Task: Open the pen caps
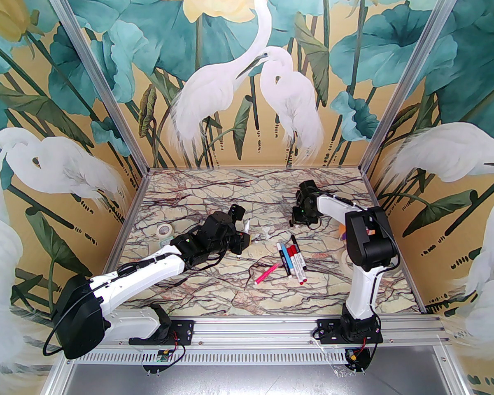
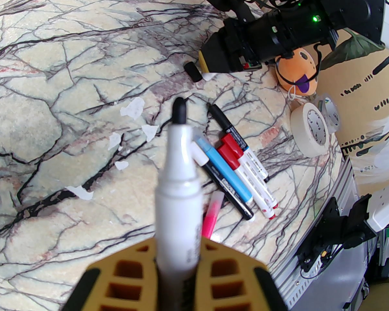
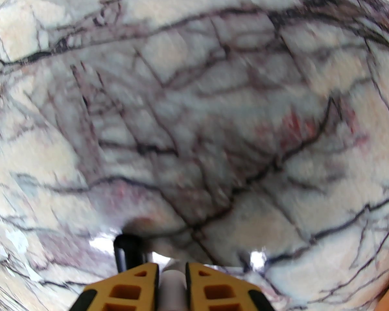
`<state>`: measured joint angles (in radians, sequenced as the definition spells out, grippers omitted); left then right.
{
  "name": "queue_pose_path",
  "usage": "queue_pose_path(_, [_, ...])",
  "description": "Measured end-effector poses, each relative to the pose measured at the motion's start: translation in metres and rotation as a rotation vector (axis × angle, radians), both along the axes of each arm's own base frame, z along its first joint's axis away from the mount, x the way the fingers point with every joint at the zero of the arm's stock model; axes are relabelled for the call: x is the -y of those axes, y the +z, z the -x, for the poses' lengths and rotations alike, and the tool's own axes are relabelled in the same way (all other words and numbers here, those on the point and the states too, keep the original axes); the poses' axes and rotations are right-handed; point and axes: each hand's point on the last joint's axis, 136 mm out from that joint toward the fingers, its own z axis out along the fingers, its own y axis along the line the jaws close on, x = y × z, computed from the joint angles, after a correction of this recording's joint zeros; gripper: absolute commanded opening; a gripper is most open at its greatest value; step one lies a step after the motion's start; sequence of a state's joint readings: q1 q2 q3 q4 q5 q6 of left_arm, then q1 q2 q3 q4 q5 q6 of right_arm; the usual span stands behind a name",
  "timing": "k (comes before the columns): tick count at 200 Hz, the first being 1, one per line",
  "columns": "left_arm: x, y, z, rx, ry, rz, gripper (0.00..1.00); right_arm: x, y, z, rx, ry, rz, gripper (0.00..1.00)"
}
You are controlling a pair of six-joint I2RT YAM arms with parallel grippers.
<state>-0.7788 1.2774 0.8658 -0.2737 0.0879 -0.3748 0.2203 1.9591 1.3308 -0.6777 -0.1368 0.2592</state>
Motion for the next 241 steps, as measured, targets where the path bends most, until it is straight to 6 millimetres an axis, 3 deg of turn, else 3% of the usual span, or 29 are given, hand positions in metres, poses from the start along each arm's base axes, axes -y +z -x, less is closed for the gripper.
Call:
queue_pose_path(48, [0.000, 0.000, 0.000, 0.000, -0.001, 0.000, 0.09, 0.004, 0.005, 0.016, -0.069, 0.025, 0.021, 0.20])
queue_pose_path(81, [0.000, 0.000, 0.000, 0.000, -0.001, 0.000, 0.09, 0.001, 0.010, 0.012, -0.070, 0.033, 0.016, 0.21])
queue_pose_path(128, [0.000, 0.000, 0.001, -0.002, -0.003, 0.001, 0.09, -0.002, -0.006, 0.009, -0.116, 0.043, 0.014, 0.21])
queue_pose_path(167, [0.000, 0.000, 0.001, -0.002, -0.003, 0.001, 0.09, -0.003, -0.006, 0.001, -0.112, 0.043, 0.012, 0.21])
queue_pose_path(241, [-0.002, -0.003, 0.003, -0.015, -0.003, -0.011, 0.09, -0.007, -0.011, -0.014, -0.110, 0.048, 0.013, 0.29])
